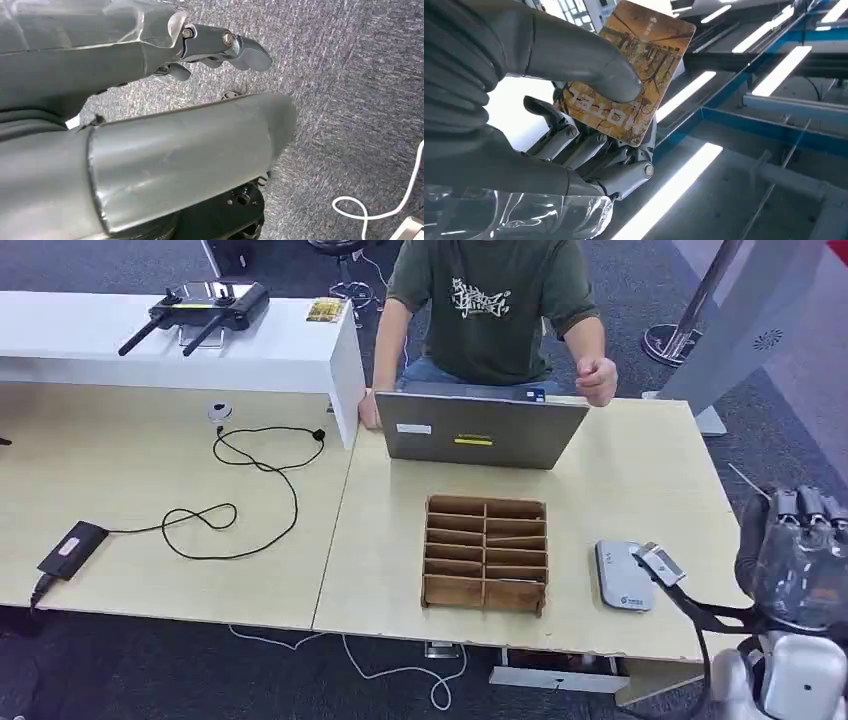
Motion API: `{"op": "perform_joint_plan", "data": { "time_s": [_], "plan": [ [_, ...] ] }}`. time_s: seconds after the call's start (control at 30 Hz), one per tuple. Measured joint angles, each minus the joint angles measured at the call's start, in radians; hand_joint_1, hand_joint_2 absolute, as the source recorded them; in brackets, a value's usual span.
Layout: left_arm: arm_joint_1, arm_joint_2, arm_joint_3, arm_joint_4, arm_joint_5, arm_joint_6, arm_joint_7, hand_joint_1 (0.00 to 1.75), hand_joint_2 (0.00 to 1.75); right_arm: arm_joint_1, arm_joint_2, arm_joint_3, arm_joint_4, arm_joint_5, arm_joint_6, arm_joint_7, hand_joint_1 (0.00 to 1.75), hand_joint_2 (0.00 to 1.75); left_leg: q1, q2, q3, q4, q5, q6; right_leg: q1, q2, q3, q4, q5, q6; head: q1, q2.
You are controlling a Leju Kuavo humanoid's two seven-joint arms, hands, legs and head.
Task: Pass the card to the sensor for recognition and then transmit it.
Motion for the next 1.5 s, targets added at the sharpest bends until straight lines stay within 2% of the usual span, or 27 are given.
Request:
{"op": "perform_joint_plan", "data": {
  "time_s": [0.23,0.4,0.57,0.63,0.67,0.8,0.97,1.17,1.5],
  "plan": [
    [-0.007,0.001,0.000,-0.006,-0.020,0.000,0.011,0.00,0.00,-0.093,-0.003,0.064,0.009,0.000,0.001,0.050,1.75,1.75,0.000,0.000,0.000,0.000,0.000,0.000,0.000,0.000,0.000,0.001,0.000,0.000,0.000,0.000],
    [-0.018,0.001,0.000,-0.014,-0.034,0.000,0.024,0.00,0.00,-0.201,-0.036,0.178,0.058,0.000,0.001,0.148,1.75,1.75,0.000,0.000,0.000,0.000,0.001,0.000,0.000,0.000,0.000,0.001,0.000,0.000,0.000,0.000],
    [-0.026,0.001,0.000,-0.019,-0.050,0.000,0.034,0.00,0.00,-0.330,-0.086,0.339,0.138,0.000,0.001,0.318,1.75,1.75,0.000,0.000,-0.001,0.000,0.001,0.000,0.000,0.000,0.000,0.001,0.001,0.000,0.000,0.000],
    [-0.031,0.001,0.000,-0.020,-0.059,0.000,0.041,0.00,0.00,-0.414,-0.117,0.462,0.202,0.000,0.001,0.449,1.75,1.75,0.000,0.001,0.000,0.000,0.002,-0.001,0.000,0.001,-0.001,0.001,0.001,-0.001,0.000,0.000],
    [-0.034,0.001,0.000,-0.020,-0.060,0.000,0.042,0.00,0.00,-0.452,-0.127,0.513,0.225,0.000,0.001,0.468,1.75,1.75,0.000,0.001,0.001,0.000,0.002,-0.001,0.000,0.002,-0.001,0.001,0.001,-0.001,0.000,0.000],
    [-0.037,0.001,0.000,-0.026,-0.074,0.000,0.045,0.00,0.00,-0.555,-0.133,0.658,0.323,0.000,0.001,0.512,1.75,1.75,0.000,0.001,0.000,0.000,0.002,-0.001,0.000,0.001,-0.001,0.001,0.001,-0.001,-0.002,0.000],
    [-0.043,0.001,0.000,-0.034,-0.095,0.000,0.055,0.00,0.00,-0.668,-0.130,0.784,0.459,0.000,0.001,0.527,1.75,1.75,0.001,0.000,0.000,0.000,0.002,-0.001,0.000,0.000,-0.001,0.001,0.001,-0.001,-0.001,0.000],
    [-0.058,0.001,0.000,-0.039,-0.119,0.000,0.074,0.00,0.00,-0.771,-0.114,0.891,0.623,0.000,0.001,0.547,1.75,1.75,0.001,-0.001,-0.001,0.000,0.002,-0.001,0.000,-0.001,0.000,0.001,0.001,-0.001,-0.001,0.000],
    [-0.070,-0.001,0.000,-0.045,-0.143,0.000,0.087,0.00,0.00,-0.903,-0.040,1.032,0.878,0.000,0.012,0.549,1.75,1.75,0.001,-0.001,0.000,0.000,0.002,-0.001,0.000,0.000,-0.001,0.001,0.001,-0.001,-0.002,0.000]
  ]
}}
